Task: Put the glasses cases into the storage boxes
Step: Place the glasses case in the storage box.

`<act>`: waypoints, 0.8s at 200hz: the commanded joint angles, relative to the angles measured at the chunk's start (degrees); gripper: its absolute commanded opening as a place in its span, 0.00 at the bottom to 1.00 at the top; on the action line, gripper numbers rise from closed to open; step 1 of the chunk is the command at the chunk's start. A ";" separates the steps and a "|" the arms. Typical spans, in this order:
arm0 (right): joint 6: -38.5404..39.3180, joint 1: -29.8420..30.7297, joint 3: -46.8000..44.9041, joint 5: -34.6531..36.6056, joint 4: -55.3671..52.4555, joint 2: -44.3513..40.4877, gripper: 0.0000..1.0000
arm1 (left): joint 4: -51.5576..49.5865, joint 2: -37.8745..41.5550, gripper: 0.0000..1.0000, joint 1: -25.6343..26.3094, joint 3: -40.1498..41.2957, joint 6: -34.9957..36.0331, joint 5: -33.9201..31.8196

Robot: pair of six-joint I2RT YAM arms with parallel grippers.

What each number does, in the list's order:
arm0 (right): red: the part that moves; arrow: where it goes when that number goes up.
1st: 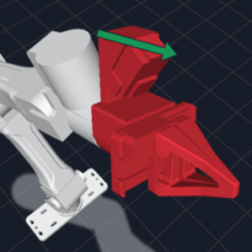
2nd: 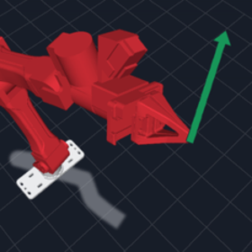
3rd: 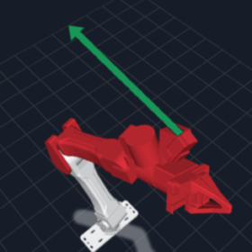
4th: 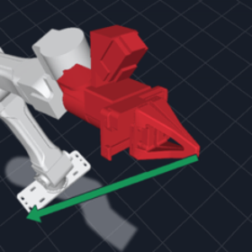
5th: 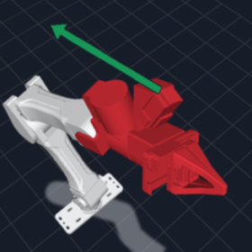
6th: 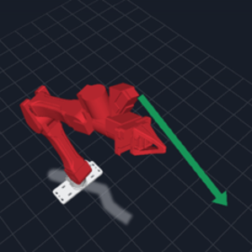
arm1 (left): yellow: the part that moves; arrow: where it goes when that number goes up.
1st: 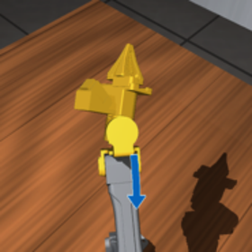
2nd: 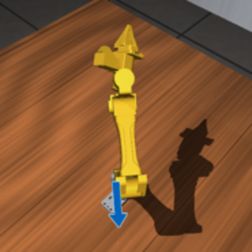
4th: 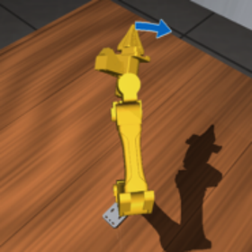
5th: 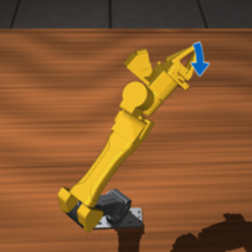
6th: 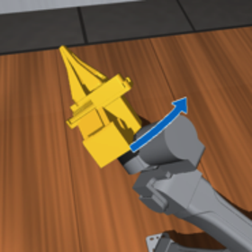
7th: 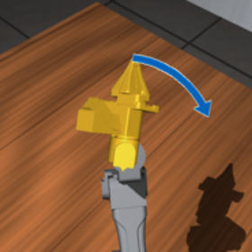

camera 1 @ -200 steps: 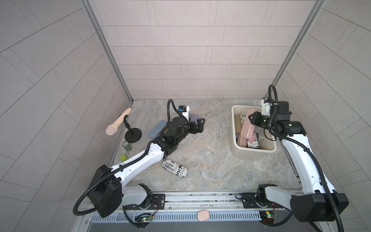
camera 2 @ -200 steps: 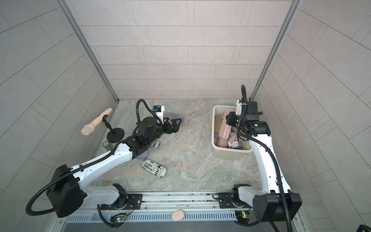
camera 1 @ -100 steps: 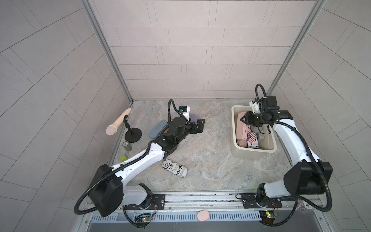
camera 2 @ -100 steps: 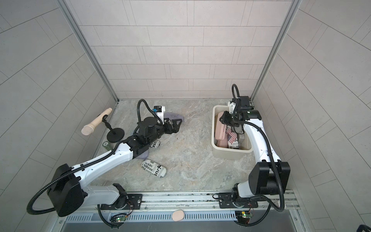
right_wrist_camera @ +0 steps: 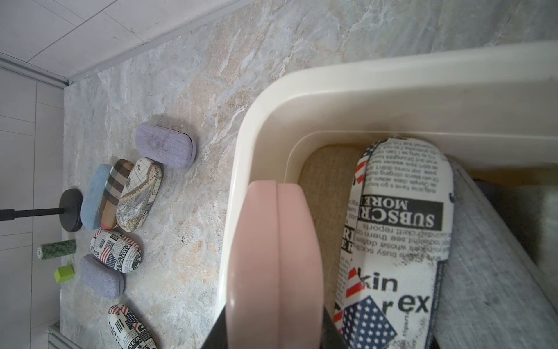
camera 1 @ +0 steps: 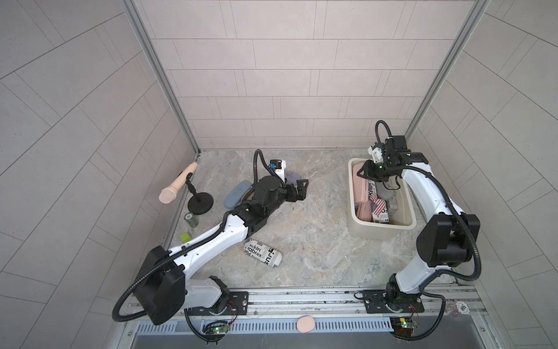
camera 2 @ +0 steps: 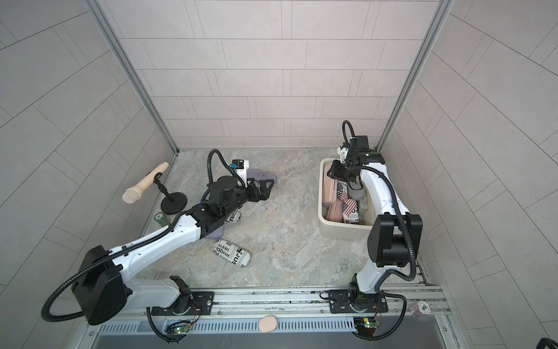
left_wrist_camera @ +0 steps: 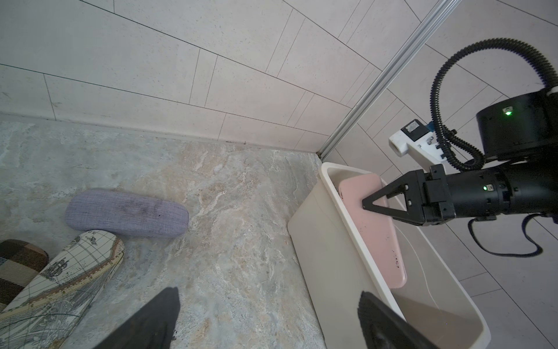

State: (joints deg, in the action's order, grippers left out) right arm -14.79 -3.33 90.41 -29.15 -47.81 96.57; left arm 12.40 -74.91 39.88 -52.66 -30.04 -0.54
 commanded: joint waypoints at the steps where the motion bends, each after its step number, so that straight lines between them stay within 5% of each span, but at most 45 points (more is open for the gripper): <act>1: 1.87 -0.21 2.75 0.68 -0.98 0.83 0.15 | -0.17 0.29 1.00 -0.15 -0.33 0.33 -0.96; 21: 0.58 -0.80 3.54 0.45 -0.35 2.28 0.19 | -0.17 0.04 1.00 -0.24 -0.41 0.34 -0.87; 37: -0.61 -0.91 3.18 2.78 0.39 2.48 0.38 | -0.20 -0.11 1.00 -0.22 -0.42 0.34 -0.65; 59: -1.34 -1.06 2.26 7.19 0.79 0.42 0.50 | -0.36 -0.01 1.00 -0.23 -0.53 0.40 -0.43; 83: -1.46 -1.04 1.63 11.01 -0.10 -2.68 0.55 | -0.36 0.11 1.00 -0.29 -0.63 0.31 -0.43; 111: -2.43 -0.55 -3.14 15.13 0.53 -7.61 0.51 | -0.36 0.20 1.00 -0.32 -0.72 0.12 0.18; 160: -4.62 2.27 -14.50 13.11 4.04 -13.84 0.23 | -0.51 0.27 1.00 -0.30 -0.82 0.16 0.27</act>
State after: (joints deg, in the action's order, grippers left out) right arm -18.31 -2.26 79.83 -16.43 -45.34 84.20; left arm 12.12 -74.91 39.88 -52.69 -30.00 -0.23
